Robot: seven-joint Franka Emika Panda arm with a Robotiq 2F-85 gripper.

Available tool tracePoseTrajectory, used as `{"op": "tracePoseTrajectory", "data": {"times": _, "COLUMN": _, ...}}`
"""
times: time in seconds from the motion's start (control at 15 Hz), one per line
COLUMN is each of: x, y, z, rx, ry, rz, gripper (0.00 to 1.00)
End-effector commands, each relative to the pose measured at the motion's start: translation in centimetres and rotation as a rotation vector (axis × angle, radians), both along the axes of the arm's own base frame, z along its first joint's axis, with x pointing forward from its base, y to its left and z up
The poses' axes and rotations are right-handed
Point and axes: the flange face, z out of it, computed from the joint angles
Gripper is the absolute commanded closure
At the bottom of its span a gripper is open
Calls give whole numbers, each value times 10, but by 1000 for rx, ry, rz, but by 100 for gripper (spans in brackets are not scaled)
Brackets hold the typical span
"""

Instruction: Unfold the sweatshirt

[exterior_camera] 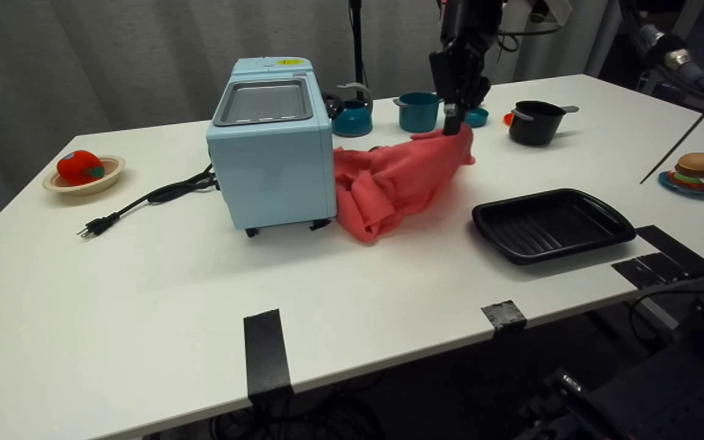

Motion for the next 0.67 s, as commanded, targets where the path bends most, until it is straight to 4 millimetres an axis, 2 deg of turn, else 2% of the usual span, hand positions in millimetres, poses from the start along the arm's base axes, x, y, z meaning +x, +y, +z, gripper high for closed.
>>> {"op": "tracePoseTrajectory", "data": {"times": 0.0, "x": -56, "y": -12, "z": 0, "rx": -11, "ry": 160, "rz": 131, "gripper": 99}}
{"op": "tracePoseTrajectory", "data": {"times": 0.13, "x": -79, "y": -22, "z": -7, "rx": -77, "ry": 242, "rz": 210, "gripper": 99}}
{"op": "tracePoseTrajectory", "data": {"times": 0.2, "x": -87, "y": -27, "z": -11, "rx": -115, "ry": 281, "rz": 244, "gripper": 71}}
{"op": "tracePoseTrajectory", "data": {"times": 0.33, "x": -97, "y": -35, "z": -15, "rx": -200, "ry": 340, "rz": 307, "gripper": 63}}
{"op": "tracePoseTrajectory", "data": {"times": 0.6, "x": -93, "y": -45, "z": -15, "rx": -352, "ry": 354, "rz": 382, "gripper": 32}}
